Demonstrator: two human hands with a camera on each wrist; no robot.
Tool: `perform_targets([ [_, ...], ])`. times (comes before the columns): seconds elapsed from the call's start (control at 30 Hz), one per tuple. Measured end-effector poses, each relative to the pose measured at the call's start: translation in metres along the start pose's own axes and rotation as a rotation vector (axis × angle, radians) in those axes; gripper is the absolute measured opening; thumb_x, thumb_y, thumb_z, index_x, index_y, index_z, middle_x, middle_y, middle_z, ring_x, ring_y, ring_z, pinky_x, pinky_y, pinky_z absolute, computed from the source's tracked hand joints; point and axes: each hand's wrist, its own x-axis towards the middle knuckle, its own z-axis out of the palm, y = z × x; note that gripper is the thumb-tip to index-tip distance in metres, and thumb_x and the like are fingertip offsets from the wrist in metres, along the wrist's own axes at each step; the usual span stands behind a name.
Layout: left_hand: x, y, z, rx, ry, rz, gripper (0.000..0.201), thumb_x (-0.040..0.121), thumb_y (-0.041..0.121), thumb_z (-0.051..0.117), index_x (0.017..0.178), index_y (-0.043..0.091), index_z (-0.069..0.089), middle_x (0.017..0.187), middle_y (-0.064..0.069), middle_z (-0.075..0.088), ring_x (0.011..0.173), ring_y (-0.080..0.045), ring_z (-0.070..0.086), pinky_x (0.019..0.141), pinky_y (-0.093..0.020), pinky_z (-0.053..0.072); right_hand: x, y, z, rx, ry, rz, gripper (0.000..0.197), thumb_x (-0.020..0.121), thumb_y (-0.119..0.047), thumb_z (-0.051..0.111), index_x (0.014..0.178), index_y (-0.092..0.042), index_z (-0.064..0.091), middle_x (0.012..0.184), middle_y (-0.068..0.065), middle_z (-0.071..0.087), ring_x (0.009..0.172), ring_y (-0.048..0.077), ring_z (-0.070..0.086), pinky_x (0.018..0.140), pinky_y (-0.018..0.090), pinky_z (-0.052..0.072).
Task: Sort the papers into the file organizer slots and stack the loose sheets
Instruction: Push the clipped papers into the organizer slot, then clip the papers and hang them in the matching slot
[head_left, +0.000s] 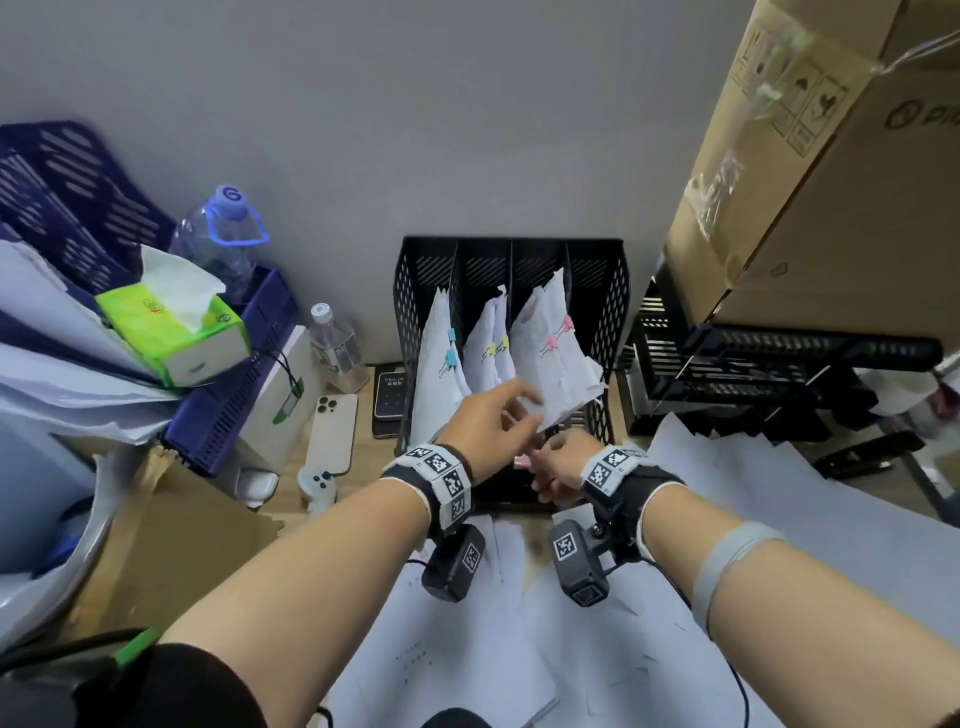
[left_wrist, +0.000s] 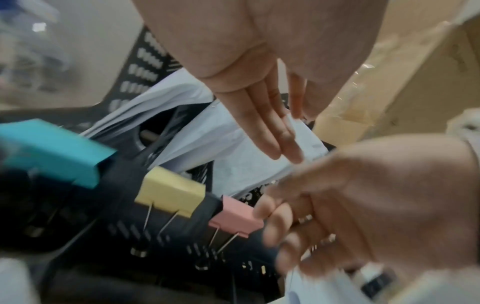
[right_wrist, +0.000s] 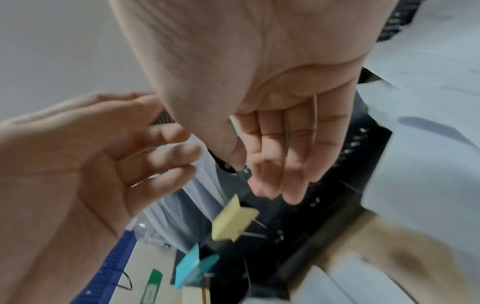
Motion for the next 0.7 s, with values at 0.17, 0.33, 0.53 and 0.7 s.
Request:
perform_targets([
  [0.17,-0.047,-0.047,-0.005,-0.478,0.104,-0.559,0.021,0.102,0.015,0.052,0.088,0.003,0.062,0.066,-0.012,0.067,0.046,-0.015,0.065,0.047,-0.024,0.054,-0.002,0.041,0.040,-0.013,-0.121,0.031,0.011,0.093,-0.008,0.052,0.091,-0.004,0.062,0.082,0.015,0.066,0.046,0.018,0.061,0.046,0.026,0.047],
  [0.33,-0.123,-0.138,-0.014,0.028,0.189,-1.011,0.019,0.086,0.017,0.066,0.072,0.014,0.054,0.078,-0.009,0.060,0.071,-0.026,0.057,0.069,-0.033,0.048,0.004,0.072,0.087,-0.149,-0.156,0.015,0.013,0.086,-0.014,0.064,0.099,-0.012,0.064,0.085,0.005,0.061,0.068,0.019,0.061,0.058,0.030,0.051],
  [0.53,-0.186,-0.171,-0.004,-0.028,0.268,-1.191,0.042,0.080,0.021,0.067,0.114,0.001,0.055,0.105,-0.013,0.066,0.094,-0.032,0.063,0.072,-0.031,0.047,0.023,0.102,0.122,-0.424,-0.196,0.000,0.049,0.076,-0.032,0.059,0.123,-0.017,0.052,0.123,0.006,0.059,0.103,0.031,0.064,0.089,0.037,0.054],
  [0.7,-0.198,-0.167,0.011,-0.146,0.444,-1.058,0.024,0.085,0.007,0.064,0.109,0.011,0.064,0.100,-0.004,0.064,0.100,-0.027,0.064,0.086,-0.028,0.048,0.014,0.112,0.127,-0.465,-0.169,-0.004,0.045,0.080,-0.032,0.062,0.119,-0.021,0.043,0.099,0.003,0.058,0.086,0.026,0.065,0.075,0.034,0.055],
])
